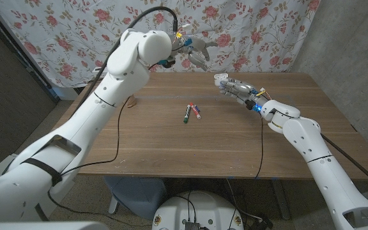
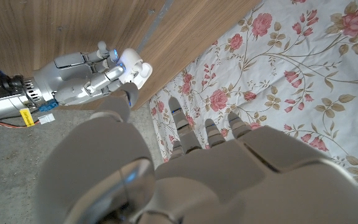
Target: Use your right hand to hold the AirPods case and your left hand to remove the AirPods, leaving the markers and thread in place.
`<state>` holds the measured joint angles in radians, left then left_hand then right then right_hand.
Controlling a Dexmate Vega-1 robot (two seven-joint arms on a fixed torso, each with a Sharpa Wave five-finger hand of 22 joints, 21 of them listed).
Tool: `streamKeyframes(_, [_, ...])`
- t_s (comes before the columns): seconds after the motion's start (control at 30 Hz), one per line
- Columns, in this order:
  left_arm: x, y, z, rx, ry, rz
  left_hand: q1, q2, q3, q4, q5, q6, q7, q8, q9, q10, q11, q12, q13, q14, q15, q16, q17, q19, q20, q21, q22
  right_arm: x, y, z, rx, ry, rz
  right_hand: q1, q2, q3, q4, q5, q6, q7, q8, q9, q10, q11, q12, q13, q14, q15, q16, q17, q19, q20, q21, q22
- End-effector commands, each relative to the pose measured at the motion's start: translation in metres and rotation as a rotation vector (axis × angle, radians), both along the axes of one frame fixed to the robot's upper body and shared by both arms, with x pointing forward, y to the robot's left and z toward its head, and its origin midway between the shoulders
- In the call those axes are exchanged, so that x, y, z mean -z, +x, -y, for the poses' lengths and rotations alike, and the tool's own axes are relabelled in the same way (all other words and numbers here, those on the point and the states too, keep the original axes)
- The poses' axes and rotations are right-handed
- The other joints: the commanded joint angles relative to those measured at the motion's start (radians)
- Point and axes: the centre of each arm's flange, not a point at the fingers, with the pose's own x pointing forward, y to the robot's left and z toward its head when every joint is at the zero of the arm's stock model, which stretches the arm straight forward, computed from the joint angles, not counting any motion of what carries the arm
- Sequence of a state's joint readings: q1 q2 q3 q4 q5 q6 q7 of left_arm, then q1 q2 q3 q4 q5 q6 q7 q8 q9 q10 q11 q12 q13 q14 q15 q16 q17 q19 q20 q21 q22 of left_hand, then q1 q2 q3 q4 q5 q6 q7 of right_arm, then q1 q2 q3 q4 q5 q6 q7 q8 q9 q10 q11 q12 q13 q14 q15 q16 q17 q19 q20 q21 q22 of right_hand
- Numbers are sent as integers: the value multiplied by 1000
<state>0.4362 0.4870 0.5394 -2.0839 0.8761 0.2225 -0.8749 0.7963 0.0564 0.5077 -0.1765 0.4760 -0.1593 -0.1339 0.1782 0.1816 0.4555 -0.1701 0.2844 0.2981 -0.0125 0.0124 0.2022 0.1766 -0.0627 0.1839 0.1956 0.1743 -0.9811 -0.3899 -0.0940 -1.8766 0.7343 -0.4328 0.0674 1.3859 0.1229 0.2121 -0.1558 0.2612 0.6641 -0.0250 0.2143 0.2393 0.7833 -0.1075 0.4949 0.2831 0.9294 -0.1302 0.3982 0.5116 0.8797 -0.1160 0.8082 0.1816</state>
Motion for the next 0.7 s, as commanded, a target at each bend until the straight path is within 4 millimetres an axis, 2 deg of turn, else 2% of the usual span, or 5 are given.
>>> streamKeyframes(0.03, [4,-1,2,-7,18,-17,16,1,11,1,-6,-1,-1,9,2,14,-2,1,3,4,-10,-2,3,7,1,3,3,-1,-3,0,-9,-3,-1,5,11,-3,2,7,-6,0,-2,5,26,-20,63,79,8,-106,-4,3,-2,-71,10,0])
streamKeyframes(0.3, [3,0,4,-4,33,-30,28,1,17,0,-9,3,-3,13,2,30,-9,4,4,14,-16,1,2,11,-1,4,3,0,-5,-3,-13,-6,-6,4,12,-3,2,7,-6,0,-2,5,27,-21,63,80,7,-106,-5,4,-4,-71,13,0])
streamKeyframes(0.43, [3,3,6,-9,43,-40,33,1,20,0,-11,11,-19,16,1,31,-9,3,5,16,-16,0,2,11,-1,3,3,0,-5,-5,-16,-9,-4,4,12,-3,2,7,-6,0,-3,5,27,-21,64,82,8,-106,-5,4,-5,-71,14,0])
streamKeyframes(0.7, [4,9,6,-7,50,-53,33,-3,20,5,-16,12,-10,16,1,41,-7,4,7,23,-18,1,2,12,-2,3,3,-1,-7,-6,-20,-4,2,5,11,-3,2,7,-8,1,-4,6,27,-20,63,81,8,-107,-6,6,-7,-70,18,0])
